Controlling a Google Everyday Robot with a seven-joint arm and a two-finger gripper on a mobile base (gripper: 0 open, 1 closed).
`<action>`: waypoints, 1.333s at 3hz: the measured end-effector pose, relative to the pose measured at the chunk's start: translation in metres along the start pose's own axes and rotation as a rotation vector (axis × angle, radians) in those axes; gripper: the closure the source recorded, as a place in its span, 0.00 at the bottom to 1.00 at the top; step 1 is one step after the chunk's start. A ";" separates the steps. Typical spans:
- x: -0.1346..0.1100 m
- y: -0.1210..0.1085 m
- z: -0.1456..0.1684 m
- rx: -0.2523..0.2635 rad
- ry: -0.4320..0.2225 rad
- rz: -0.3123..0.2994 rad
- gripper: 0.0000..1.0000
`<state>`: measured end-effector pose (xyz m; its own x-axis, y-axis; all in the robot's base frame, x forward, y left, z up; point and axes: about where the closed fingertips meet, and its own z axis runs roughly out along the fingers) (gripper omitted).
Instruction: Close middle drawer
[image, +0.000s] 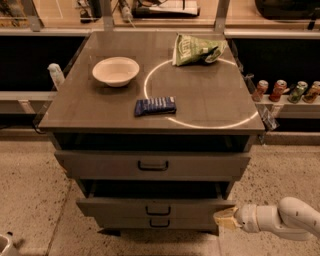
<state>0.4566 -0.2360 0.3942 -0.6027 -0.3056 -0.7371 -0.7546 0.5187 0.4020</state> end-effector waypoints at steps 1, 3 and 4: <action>-0.012 -0.003 0.005 0.008 -0.003 -0.030 1.00; -0.043 -0.015 0.021 0.040 0.003 -0.108 1.00; -0.011 -0.004 0.008 0.019 0.009 -0.034 1.00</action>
Offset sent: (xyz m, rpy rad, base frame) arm 0.0899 0.0404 0.0329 -0.1231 -0.2003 0.0537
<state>0.4687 -0.2288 0.3966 -0.5796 -0.3305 -0.7448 -0.7693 0.5233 0.3665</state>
